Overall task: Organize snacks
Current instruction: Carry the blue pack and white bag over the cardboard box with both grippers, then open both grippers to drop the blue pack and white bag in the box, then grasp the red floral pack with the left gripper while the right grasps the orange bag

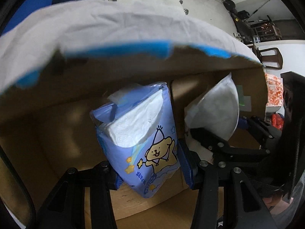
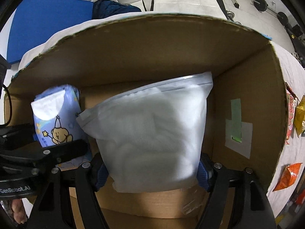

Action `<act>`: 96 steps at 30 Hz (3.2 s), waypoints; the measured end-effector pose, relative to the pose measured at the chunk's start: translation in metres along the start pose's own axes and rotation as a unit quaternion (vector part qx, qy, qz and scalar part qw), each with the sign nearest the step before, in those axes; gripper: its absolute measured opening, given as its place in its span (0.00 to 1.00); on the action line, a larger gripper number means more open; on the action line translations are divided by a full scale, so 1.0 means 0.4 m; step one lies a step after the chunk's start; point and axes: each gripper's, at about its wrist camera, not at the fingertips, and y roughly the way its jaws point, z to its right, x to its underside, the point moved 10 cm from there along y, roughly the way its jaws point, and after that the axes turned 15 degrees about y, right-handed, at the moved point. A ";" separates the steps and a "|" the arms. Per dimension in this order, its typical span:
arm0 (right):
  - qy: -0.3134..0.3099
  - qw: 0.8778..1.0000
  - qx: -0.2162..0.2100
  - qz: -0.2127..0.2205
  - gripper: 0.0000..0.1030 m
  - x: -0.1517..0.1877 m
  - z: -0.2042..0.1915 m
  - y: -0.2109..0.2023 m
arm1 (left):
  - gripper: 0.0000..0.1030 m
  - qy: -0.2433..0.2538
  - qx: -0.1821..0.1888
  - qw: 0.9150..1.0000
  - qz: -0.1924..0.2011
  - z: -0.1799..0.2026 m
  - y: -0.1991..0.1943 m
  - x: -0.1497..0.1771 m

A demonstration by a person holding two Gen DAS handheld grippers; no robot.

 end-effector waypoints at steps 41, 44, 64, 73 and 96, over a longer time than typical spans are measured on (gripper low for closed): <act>-0.081 0.989 0.012 0.121 1.00 0.214 0.057 -0.361 | 0.96 -0.078 -0.233 0.952 0.180 0.196 -0.350 0.248; -0.077 0.989 -0.004 0.126 1.00 0.245 0.057 -0.411 | 0.96 -0.078 -0.237 0.949 0.192 0.228 -0.371 0.272; 0.005 0.990 -0.033 0.139 1.00 0.270 0.435 -0.610 | 0.96 -0.051 -0.221 0.945 0.236 0.525 -0.470 0.217; 0.109 0.989 0.028 0.091 1.00 0.124 0.897 -0.443 | 0.96 -0.004 -0.186 0.965 0.182 0.713 -0.244 -0.016; 0.190 0.981 -0.004 -0.036 0.41 0.004 1.113 -0.115 | 0.85 0.007 -0.141 0.989 -0.033 0.659 0.345 -0.378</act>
